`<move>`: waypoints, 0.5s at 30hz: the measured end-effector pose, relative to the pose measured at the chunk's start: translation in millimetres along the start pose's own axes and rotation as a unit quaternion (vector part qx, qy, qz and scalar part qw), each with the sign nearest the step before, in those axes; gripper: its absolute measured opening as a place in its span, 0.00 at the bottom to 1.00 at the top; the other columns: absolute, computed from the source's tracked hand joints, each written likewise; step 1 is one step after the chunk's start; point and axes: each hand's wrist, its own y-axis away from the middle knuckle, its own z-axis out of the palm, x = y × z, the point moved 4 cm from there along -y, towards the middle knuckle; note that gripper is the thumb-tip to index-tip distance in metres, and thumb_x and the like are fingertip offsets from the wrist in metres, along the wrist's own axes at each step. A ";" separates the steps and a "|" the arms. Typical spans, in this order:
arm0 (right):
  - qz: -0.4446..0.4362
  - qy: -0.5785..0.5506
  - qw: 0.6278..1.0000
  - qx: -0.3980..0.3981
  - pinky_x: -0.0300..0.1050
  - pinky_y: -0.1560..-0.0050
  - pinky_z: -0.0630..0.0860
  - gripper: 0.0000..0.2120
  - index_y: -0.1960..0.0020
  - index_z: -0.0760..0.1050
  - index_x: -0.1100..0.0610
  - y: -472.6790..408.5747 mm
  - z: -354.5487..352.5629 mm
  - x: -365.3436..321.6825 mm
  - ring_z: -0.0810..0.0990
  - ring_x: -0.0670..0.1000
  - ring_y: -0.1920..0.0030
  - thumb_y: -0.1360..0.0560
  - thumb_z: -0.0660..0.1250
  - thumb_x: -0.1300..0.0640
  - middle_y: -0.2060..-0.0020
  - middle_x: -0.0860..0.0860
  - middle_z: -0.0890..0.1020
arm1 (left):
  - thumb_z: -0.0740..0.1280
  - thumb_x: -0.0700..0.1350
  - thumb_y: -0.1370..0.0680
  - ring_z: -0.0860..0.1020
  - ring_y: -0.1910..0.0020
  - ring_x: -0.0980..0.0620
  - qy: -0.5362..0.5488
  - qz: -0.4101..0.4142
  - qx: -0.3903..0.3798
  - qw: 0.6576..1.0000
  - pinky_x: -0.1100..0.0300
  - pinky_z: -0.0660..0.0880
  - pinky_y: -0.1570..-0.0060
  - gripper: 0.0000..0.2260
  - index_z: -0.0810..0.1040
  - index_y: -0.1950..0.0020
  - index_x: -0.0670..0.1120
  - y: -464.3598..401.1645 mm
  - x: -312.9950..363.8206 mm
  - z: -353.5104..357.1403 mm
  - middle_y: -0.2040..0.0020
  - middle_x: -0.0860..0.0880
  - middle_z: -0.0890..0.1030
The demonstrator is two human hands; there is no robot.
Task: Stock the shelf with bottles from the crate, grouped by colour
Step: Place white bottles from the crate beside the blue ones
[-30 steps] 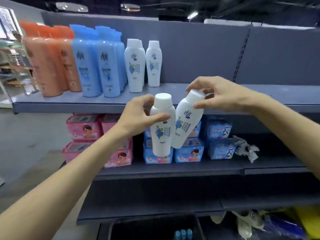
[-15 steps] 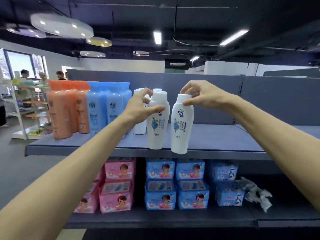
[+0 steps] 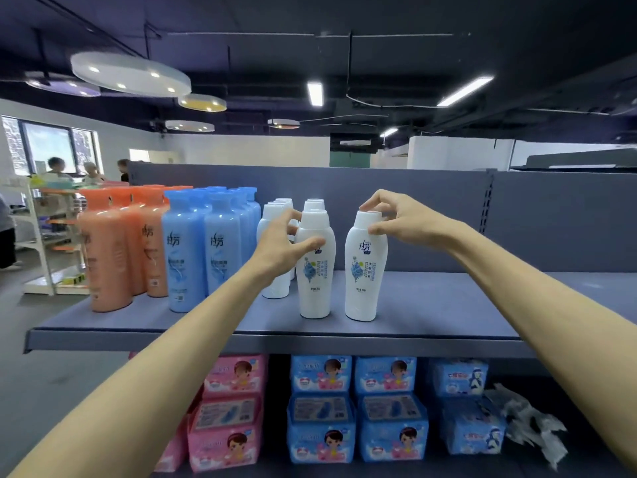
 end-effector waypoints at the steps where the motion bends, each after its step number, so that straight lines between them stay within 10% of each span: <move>1: 0.002 -0.001 1.000 0.000 0.43 0.51 0.76 0.13 0.39 0.72 0.50 0.1 2.8 -0.1 0.80 0.49 0.44 0.23 0.67 0.60 0.41 0.49 0.79 | 0.76 0.51 0.29 0.81 0.50 0.51 -0.001 -0.002 0.002 1.000 0.54 0.79 0.52 0.19 0.73 0.43 0.49 -1.2 -2.8 -0.9 0.49 0.48 0.82; 15: 0.031 0.034 0.978 0.205 0.52 0.45 0.77 0.32 0.27 0.63 0.42 30.0 44.5 13.4 0.77 0.54 0.45 0.27 0.70 0.57 0.39 0.53 0.72 | 0.76 0.55 0.33 0.78 0.48 0.46 -0.205 -0.034 0.128 0.970 0.53 0.74 0.55 0.26 0.69 0.43 0.48 43.4 -11.9 30.7 0.48 0.50 0.79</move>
